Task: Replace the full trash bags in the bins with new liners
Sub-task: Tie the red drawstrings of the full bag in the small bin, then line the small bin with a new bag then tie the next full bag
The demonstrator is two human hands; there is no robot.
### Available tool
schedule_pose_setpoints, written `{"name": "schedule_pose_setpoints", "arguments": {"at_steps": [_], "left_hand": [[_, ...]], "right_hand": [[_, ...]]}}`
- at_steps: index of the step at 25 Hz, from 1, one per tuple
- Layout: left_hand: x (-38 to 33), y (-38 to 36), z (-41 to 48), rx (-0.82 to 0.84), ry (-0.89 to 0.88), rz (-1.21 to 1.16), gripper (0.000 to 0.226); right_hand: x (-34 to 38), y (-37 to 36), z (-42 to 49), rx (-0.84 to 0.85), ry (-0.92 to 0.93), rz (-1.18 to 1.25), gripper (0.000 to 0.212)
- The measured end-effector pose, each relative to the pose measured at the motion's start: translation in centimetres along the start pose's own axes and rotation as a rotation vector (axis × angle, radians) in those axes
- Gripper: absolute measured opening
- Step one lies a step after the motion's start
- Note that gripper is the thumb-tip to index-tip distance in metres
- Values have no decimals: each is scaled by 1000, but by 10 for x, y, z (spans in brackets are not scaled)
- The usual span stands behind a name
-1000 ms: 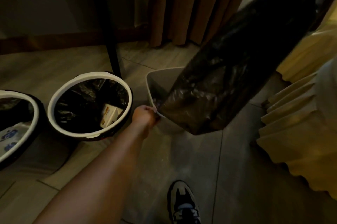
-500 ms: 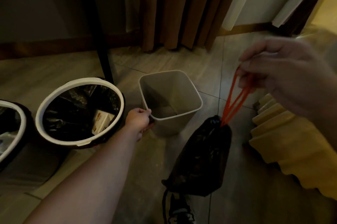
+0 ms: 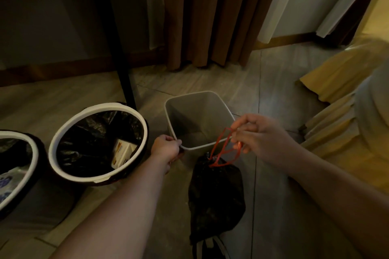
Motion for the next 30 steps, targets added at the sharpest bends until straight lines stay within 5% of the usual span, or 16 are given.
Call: {"name": "schedule_pose_setpoints", "arguments": {"at_steps": [9, 12, 18, 21, 24, 30], "left_hand": [[-15, 7, -24, -24, -135, 245, 19], [-45, 21, -48, -43, -337, 326, 13], [-98, 103, -110, -376, -889, 947, 21], [-97, 180, -102, -395, -720, 1148, 49], [-119, 239, -88, -182, -525, 1025, 82], [-322, 277, -183, -835, -1015, 814, 16]], "right_hand": [[-11, -19, 25, 44, 83, -49, 16], [-16, -29, 33, 19, 119, -39, 22], [10, -61, 47, 126, 130, -259, 31], [52, -75, 66, 186, 166, -417, 20], [100, -84, 100, 164, 231, -401, 28], [273, -120, 181, 111, 473, -315, 15]]}}
Point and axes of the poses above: each hand's wrist, its own z-axis towards the middle knuckle, its own y-axis out of the back of the hand, x = y × z, the point moved 9 cm from there along z, towards the middle knuckle, and after that the axes turned 4 degrees about y, right-handed, at the moved point
